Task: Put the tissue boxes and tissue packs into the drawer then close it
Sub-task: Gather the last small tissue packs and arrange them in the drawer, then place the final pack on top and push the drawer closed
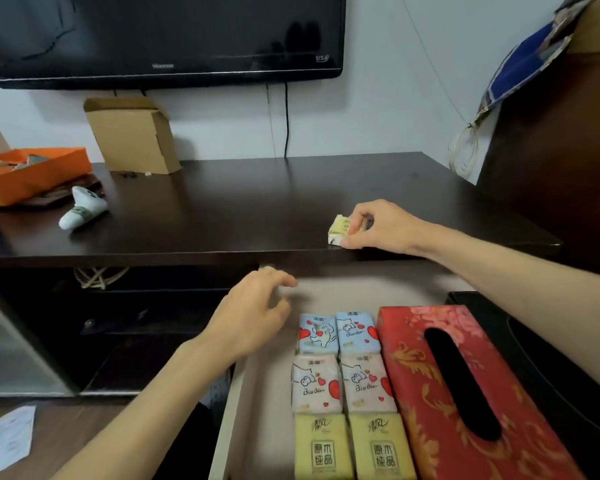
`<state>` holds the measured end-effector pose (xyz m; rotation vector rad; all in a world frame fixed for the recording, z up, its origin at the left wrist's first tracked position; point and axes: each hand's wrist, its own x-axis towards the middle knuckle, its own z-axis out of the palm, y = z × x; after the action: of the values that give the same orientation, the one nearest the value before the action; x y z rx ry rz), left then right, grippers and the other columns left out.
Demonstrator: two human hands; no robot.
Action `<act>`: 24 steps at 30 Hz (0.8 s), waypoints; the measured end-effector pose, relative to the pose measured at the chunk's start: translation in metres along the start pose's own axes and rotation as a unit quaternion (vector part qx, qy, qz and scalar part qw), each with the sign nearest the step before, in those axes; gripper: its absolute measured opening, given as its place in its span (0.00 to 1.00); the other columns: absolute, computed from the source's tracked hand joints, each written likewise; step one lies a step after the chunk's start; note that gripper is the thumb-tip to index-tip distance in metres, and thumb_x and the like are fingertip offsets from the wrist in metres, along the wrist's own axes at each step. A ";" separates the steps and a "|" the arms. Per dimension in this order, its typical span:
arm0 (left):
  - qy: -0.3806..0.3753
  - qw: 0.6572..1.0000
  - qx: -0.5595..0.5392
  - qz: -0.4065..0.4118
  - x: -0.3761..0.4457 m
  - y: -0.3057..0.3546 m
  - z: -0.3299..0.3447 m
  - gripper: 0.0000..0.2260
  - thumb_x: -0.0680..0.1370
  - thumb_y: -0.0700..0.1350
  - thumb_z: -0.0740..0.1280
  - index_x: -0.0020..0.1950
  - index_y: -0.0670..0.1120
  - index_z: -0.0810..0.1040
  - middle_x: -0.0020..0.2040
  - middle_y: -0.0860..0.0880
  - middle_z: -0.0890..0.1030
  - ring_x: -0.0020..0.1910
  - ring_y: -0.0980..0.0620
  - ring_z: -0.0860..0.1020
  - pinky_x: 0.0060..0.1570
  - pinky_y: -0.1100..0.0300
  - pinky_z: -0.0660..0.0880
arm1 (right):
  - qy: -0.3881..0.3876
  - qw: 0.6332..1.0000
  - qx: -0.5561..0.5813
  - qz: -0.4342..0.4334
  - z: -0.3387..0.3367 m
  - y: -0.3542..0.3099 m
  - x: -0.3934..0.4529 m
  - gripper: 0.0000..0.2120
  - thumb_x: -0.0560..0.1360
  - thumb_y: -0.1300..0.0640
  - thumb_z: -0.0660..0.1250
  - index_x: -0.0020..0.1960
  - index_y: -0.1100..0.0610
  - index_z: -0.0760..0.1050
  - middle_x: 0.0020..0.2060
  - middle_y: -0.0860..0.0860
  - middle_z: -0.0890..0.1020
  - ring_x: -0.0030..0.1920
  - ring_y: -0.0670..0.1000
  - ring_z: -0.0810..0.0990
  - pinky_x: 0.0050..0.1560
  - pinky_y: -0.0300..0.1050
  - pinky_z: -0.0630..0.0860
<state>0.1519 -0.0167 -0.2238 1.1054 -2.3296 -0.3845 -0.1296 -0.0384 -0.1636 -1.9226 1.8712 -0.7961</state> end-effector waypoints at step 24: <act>-0.053 0.995 0.077 -0.022 -0.038 -0.023 -0.017 0.19 0.81 0.50 0.62 0.71 0.51 0.71 0.70 0.55 0.69 0.65 0.54 0.71 0.54 0.57 0.74 | -0.137 0.978 -0.150 -0.042 0.078 -0.039 -0.099 0.44 0.64 0.30 0.72 0.75 0.37 0.59 0.68 0.33 0.74 0.66 0.41 0.75 0.60 0.49 0.74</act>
<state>0.1961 -0.0019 -0.2335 1.2381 -2.4659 -0.2890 -0.0488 0.0512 -0.2168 -2.1734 1.8306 -0.2579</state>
